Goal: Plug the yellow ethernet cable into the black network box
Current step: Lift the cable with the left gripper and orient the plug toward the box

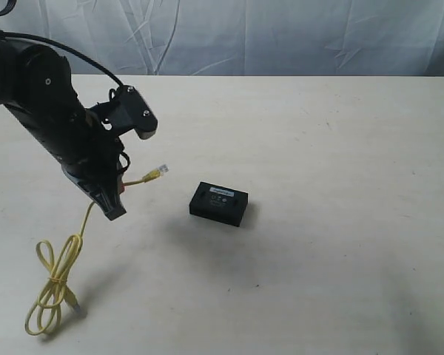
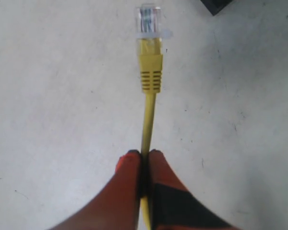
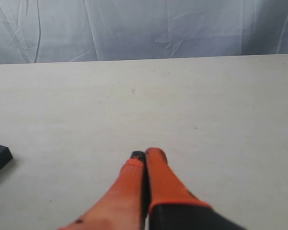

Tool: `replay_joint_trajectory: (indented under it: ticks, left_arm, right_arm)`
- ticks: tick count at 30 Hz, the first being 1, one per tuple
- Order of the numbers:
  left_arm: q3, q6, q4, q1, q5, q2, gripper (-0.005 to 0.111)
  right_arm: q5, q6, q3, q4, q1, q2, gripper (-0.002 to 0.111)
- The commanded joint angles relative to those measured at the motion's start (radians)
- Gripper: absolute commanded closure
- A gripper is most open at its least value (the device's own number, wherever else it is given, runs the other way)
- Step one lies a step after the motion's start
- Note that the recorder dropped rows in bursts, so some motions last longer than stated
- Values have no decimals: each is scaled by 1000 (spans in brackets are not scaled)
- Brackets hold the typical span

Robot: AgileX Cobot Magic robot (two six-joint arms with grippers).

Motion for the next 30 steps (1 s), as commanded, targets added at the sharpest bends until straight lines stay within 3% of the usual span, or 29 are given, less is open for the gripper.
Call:
replay_joint_trajectory:
  ticks: [1,9,18,24,26,30]
  left_arm:
    - [-4,-6,-15,0,-29,-12,107]
    - [-4,-6,-15,0,-69,-12,107]
    - [-4,-6,-15,0,-71,-12,107]
    - [-4,-6,-15,0,-71,-12,107]
    - [-4,-6,-15,0,-73,-12,107]
    - [-4,-6,-15,0,-73,-12,107]
  right_arm:
    - [-122,-3,1,-6,3,-5,108]
    - [-614,-3,1,-6,3,-5,108]
    - [-822,-3,1,-6,3,-5,108]
    - [-828,-3,1,-6,3,-5,108]
    - [-721,-3,-14,-6,3,-5,108]
    - [-338,-16,-176,-44,3,67,108]
